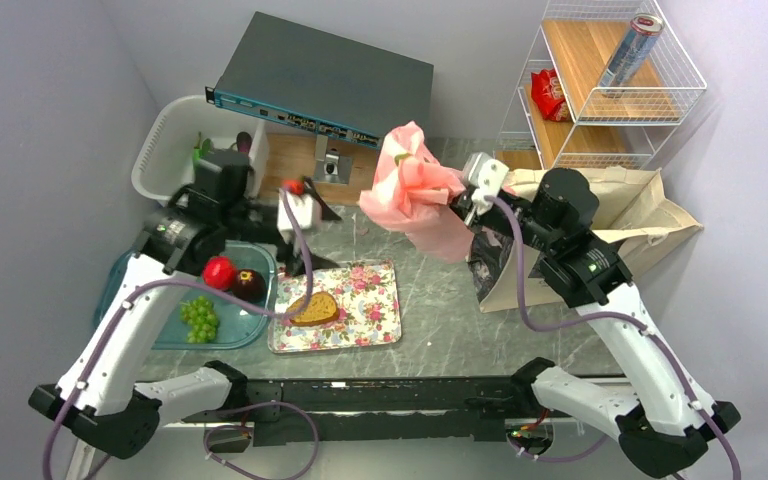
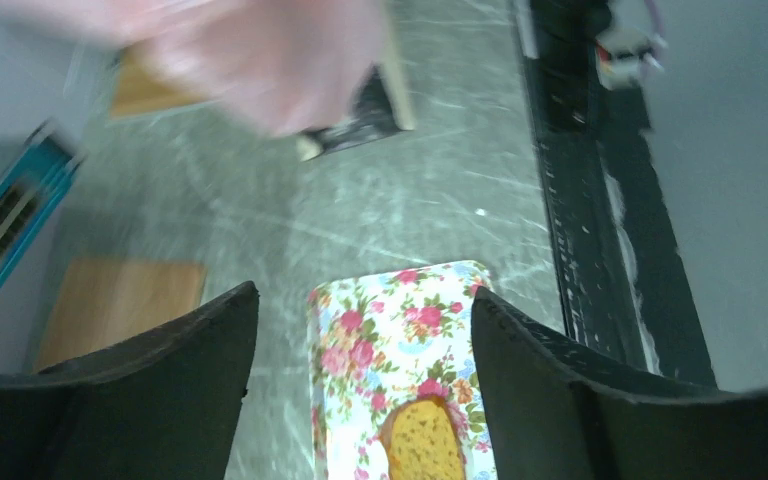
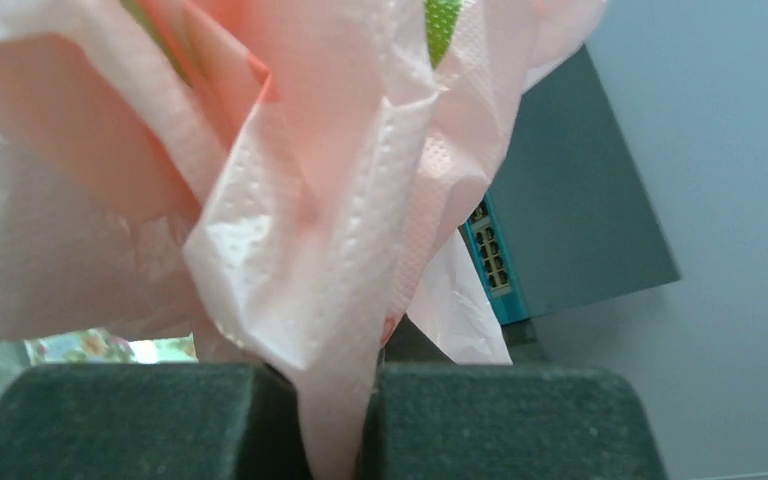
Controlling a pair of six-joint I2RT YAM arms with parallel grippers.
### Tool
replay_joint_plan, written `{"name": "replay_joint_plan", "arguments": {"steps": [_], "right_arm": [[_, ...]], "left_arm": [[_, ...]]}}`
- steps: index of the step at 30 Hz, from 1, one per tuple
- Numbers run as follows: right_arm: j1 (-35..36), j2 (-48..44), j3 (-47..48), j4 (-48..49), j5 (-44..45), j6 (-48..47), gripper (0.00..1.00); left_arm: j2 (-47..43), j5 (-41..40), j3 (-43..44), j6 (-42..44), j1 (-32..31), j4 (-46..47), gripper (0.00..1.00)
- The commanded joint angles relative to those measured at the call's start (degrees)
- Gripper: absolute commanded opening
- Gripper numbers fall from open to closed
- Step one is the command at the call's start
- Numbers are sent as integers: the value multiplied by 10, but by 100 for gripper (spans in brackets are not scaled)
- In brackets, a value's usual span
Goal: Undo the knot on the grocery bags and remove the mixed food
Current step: Adjust the takeout bag, then place the takeout bag at the center of the board.
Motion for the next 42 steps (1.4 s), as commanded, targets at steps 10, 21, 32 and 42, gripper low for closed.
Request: {"name": "replay_joint_plan", "arguments": {"steps": [10,21,32,42], "right_arm": [[66,-26,-43,-156,-62,-455,0],[149,-20,-30,-32,-13,-324,0],[160,34,73,7,-72,28,0],[143,6,80,-50,18,65,46]], "left_arm": [[120,194,187,-651,117,423,99],[85,109,7,-347,-43,296,99],[44,12,-118,-465,-63,583,99],[7,79,-179,-510,-2,573,9]]}}
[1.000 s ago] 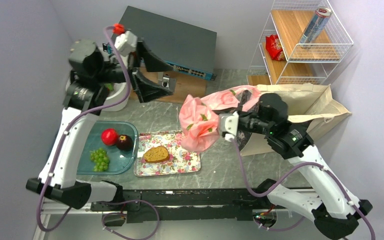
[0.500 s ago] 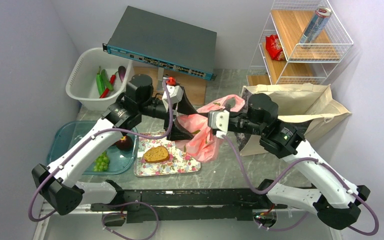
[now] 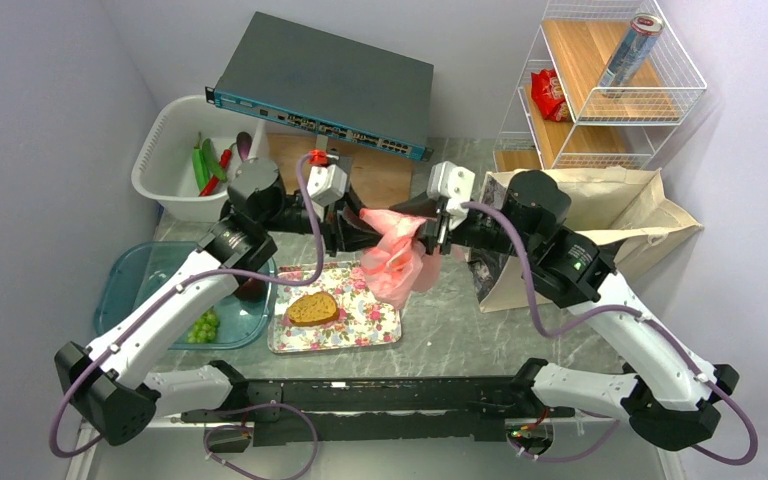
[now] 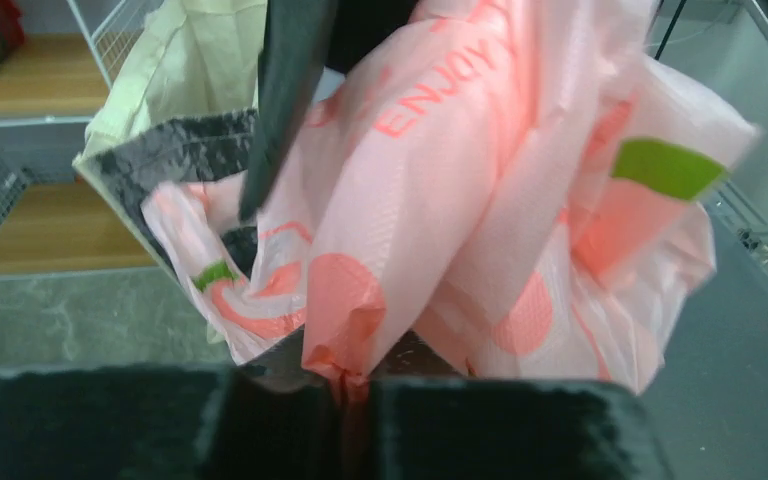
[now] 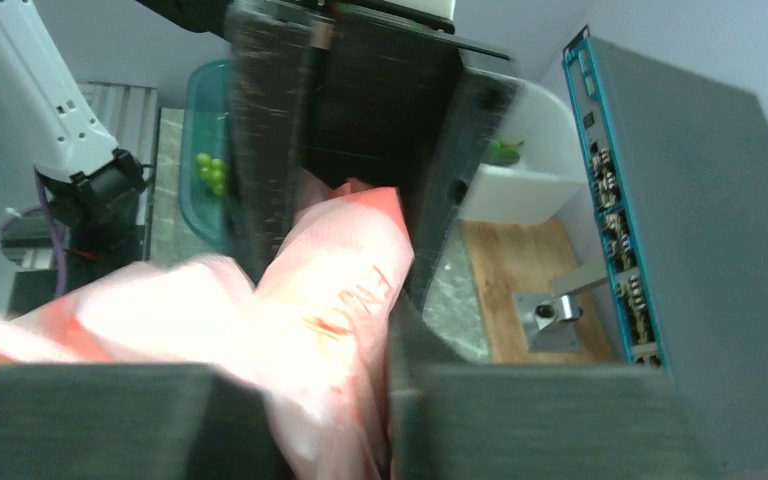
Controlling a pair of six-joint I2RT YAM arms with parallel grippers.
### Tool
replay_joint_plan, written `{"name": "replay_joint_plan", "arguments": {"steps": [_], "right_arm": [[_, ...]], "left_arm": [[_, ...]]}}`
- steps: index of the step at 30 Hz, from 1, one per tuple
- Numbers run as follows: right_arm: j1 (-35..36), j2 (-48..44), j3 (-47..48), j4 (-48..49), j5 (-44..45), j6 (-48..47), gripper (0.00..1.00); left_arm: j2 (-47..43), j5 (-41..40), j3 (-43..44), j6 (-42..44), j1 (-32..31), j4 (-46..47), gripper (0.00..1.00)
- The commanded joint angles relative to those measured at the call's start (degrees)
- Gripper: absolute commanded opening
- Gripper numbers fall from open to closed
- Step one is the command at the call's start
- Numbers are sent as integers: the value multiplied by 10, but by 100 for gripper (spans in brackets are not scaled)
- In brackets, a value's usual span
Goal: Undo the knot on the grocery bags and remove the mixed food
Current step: Place the takeout bag at the center of the board.
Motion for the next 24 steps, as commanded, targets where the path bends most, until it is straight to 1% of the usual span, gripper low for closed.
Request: {"name": "replay_joint_plan", "arguments": {"steps": [1,2,4,6,8,10,13,14,16,17,19,20,22,23,24], "right_arm": [[-19,-45,16,-35,36,18,53],[-23,-57,10,-50,44,12,58],[-28,-71,8,-91,62,-6,70],[-34,-82,5,-137,96,-29,79],[-41,-89,4,-187,150,-43,85],[-51,-82,18,-231,193,-40,89],[-64,-50,39,-294,262,-29,90],[-69,-46,37,-307,294,-28,90],[-90,-51,21,-303,369,-29,89],[-105,-57,15,-297,381,-33,90],[-125,-53,15,-309,406,-45,92],[-130,-45,16,-320,425,-43,92],[-144,-40,8,-330,436,-48,92],[-150,-41,0,-331,442,-50,93],[-154,-41,-8,-334,446,-54,94]], "left_arm": [[-37,32,-47,-27,63,6,3],[-44,37,-49,-11,80,-11,0],[-51,42,-44,21,106,-58,0],[-52,41,-34,60,128,-109,0],[-45,18,-18,152,141,-215,0],[-27,-64,-11,255,142,-302,0],[22,-249,-12,345,138,-353,0],[39,-321,-15,361,137,-343,0],[58,-479,-42,360,139,-267,0],[63,-520,-63,369,140,-211,0],[79,-567,-102,393,140,-84,0],[94,-577,-110,398,140,-53,0],[130,-607,-104,413,140,-22,0],[146,-617,-108,422,141,-5,12],[159,-632,-111,430,143,11,28]]}}
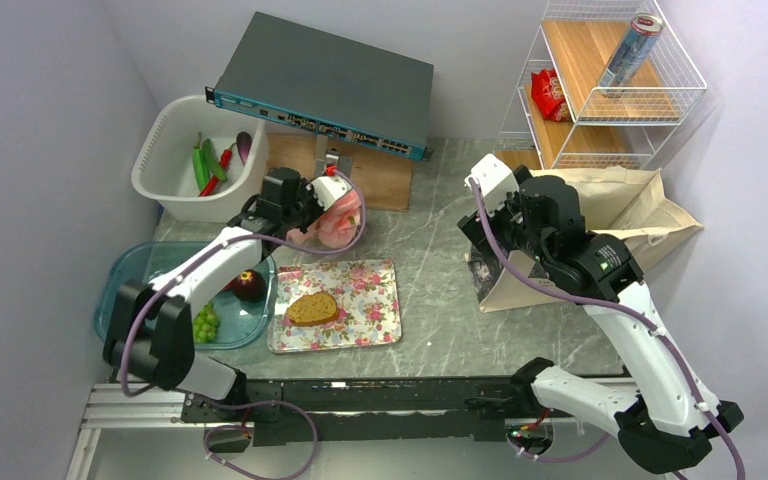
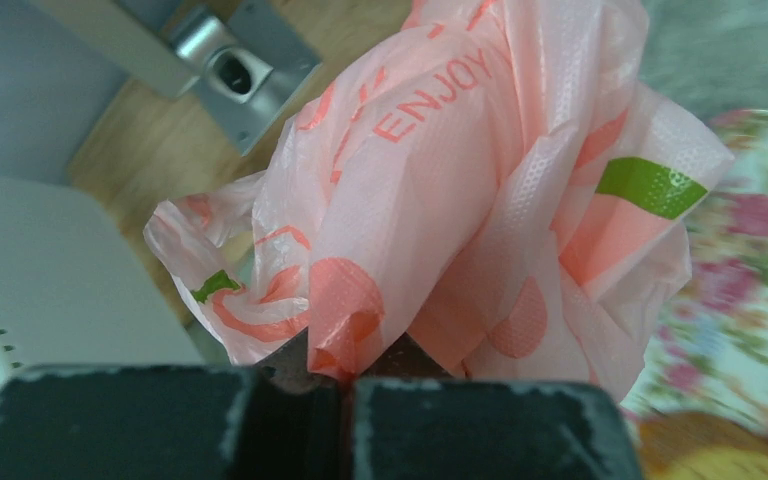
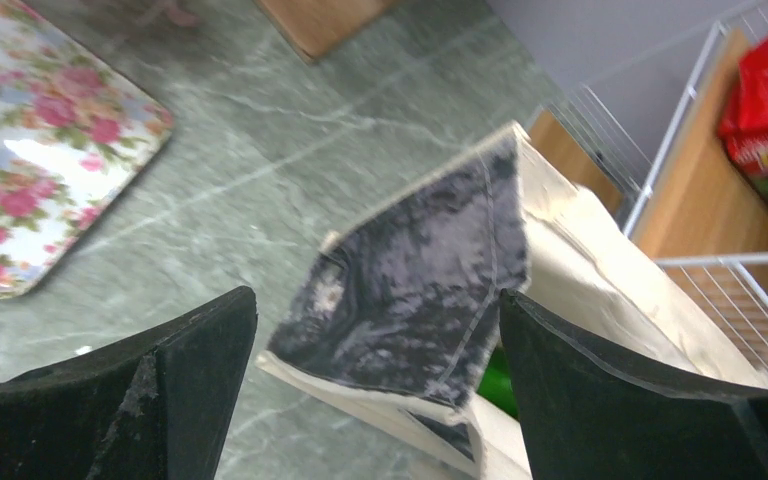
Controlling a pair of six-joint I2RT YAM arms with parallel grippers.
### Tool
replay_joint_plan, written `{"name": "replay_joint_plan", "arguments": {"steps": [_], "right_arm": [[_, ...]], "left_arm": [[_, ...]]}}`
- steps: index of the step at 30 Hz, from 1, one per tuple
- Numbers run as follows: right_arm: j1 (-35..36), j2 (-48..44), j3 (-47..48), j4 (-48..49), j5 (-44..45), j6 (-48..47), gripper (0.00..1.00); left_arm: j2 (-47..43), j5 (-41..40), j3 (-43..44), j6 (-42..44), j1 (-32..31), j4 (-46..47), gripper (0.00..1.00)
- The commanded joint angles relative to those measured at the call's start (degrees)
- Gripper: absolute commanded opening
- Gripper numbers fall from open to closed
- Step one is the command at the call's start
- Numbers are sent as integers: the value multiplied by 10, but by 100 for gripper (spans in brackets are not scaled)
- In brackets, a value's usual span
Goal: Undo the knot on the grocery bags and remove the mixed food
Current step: Place the takeout bag at the center of the board, then move the takeout bag to the center of the board.
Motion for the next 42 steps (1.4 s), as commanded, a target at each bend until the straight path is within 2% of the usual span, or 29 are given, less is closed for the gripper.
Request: {"name": "replay_joint_plan", "arguments": {"steps": [1,2,4,5,9,15,17,18,20,23,24,29,33,37,39,42], "right_arm": [[-18,-5,-17,-33,76,-14,94],[-20,-3,-21,-40,80,-13,94],[-27,-4,-26,-50,80,-15,94],[-29,-6,-27,-55,77,-14,94],[-33,-4,-35,-70,76,-16,92],[-57,-15,-70,-34,91,-37,94],[-67,-3,-72,-38,82,-35,88],[-72,3,-73,-43,70,-36,80],[-85,9,-71,-63,14,-37,48],[-91,0,-61,-98,-129,-51,6],[-91,-6,-61,-103,-169,-54,0],[-91,-8,-23,-85,-316,-20,0],[-88,-13,3,4,-398,38,0],[-64,2,25,54,-460,72,0],[-31,1,24,43,-470,52,0],[4,-6,19,-55,-462,-30,0]], "left_arm": [[42,-126,1,60,6,152,44],[46,-118,4,58,13,145,64],[38,-85,16,26,29,109,96],[29,-61,23,15,36,85,99],[-29,41,28,-15,41,-13,99],[-115,143,34,-57,40,-72,99],[-127,164,49,-66,39,-90,99],[-130,175,58,-70,38,-98,99],[-134,209,84,-69,37,-115,100],[-125,253,130,-66,25,-142,100],[-119,255,145,-64,17,-152,99],[-90,272,208,-75,-22,-178,99],[-61,282,274,-94,-75,-185,99],[2,295,368,-143,-120,-206,99],[26,296,392,-164,-135,-203,99],[63,289,433,-178,-148,-207,99]]}}
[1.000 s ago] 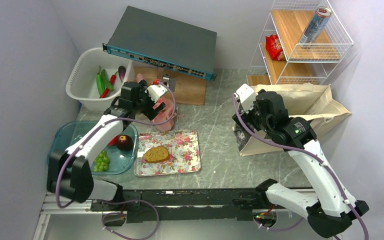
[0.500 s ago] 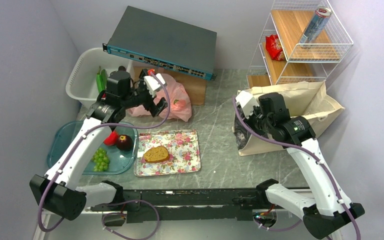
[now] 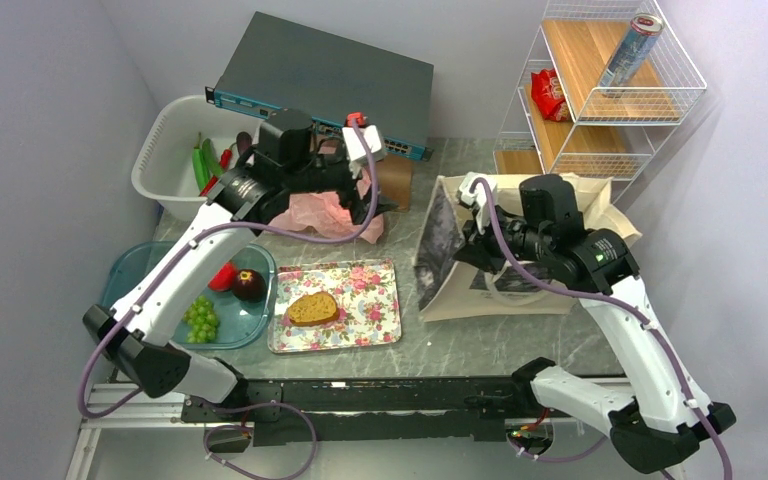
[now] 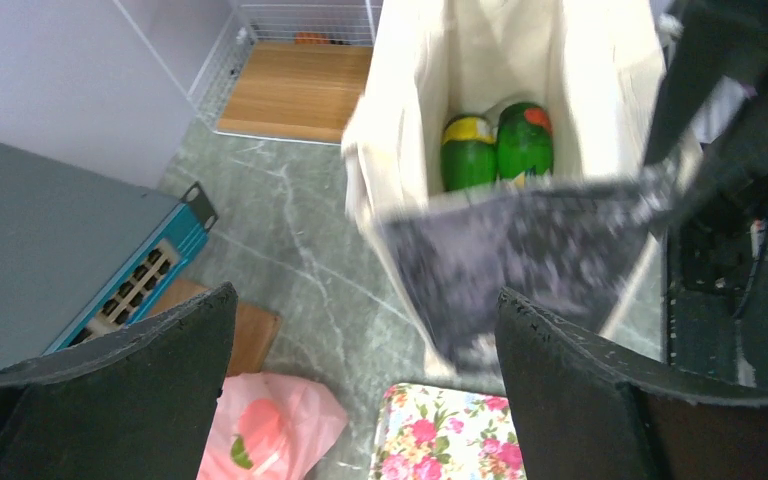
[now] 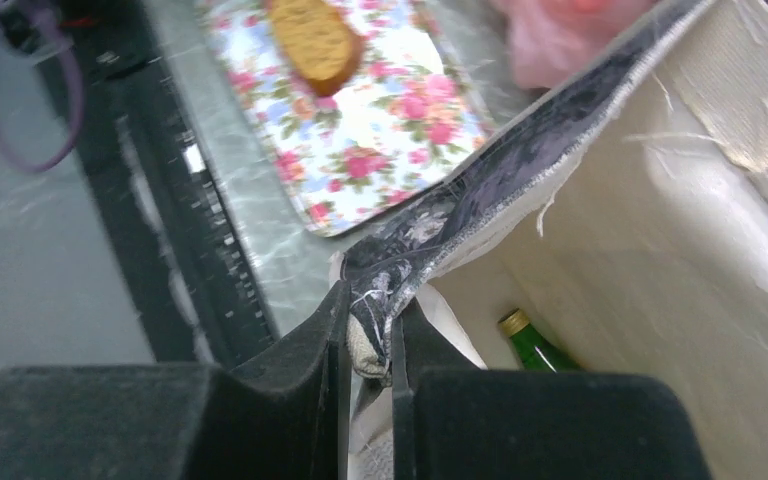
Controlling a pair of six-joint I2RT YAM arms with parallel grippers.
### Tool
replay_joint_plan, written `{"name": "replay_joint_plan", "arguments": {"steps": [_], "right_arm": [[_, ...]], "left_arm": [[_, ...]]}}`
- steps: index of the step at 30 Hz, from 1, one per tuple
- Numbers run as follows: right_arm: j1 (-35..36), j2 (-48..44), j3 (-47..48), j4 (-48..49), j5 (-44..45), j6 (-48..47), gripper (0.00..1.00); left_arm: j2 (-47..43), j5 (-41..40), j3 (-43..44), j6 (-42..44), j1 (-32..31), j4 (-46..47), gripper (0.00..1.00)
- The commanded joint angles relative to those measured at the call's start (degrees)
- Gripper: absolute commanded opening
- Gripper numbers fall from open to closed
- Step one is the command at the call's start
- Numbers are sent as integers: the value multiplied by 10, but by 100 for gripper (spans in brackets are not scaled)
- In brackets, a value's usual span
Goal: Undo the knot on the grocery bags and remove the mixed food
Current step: Move the takeout bag to the center of the board, then adjust the takeout bag at the center of the board.
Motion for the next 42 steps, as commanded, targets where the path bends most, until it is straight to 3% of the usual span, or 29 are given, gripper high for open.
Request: {"name": "replay_joint_plan", "arguments": {"steps": [1,5,9,11,13,16,22,25,26,27,29,30,35,38,42], "right_arm": [[49,-26,28,-35,-90,-89,0],[60,-80,-5,-153,-75,-163,0],[60,-102,-7,-206,-54,-199,0],[60,-101,1,-211,-49,-189,14],[60,-96,18,-210,-40,-171,44],[60,-87,53,-185,10,-108,64],[59,-60,141,-149,153,-39,79],[51,-54,132,-138,205,-33,77],[50,-58,118,-140,223,-38,75],[50,-65,98,-141,231,-45,74],[50,-82,50,-157,238,-68,73],[51,-89,29,-171,242,-75,73],[51,-126,-48,-179,262,-84,71],[50,-118,-67,-193,258,-102,55],[51,-133,-99,-248,209,-145,43]], "left_arm": [[49,8,73,-48,-17,-18,99],[99,22,143,-69,-31,-32,99],[164,7,216,-72,-78,-71,99],[203,12,254,-81,-104,-100,99],[235,2,286,-81,-133,-136,100],[264,-11,300,-81,-156,-164,100],[276,-119,250,-118,-164,-180,99],[261,-103,213,-127,-164,-140,99],[263,-78,219,-129,-164,-134,91],[269,-48,235,-129,-163,-136,71],[285,3,289,-128,-160,-155,8],[284,4,307,-130,-158,-157,0],[181,-37,228,-85,-154,-19,0],[157,-45,212,-62,-156,7,0],[114,-67,150,-36,-156,48,0]]}}
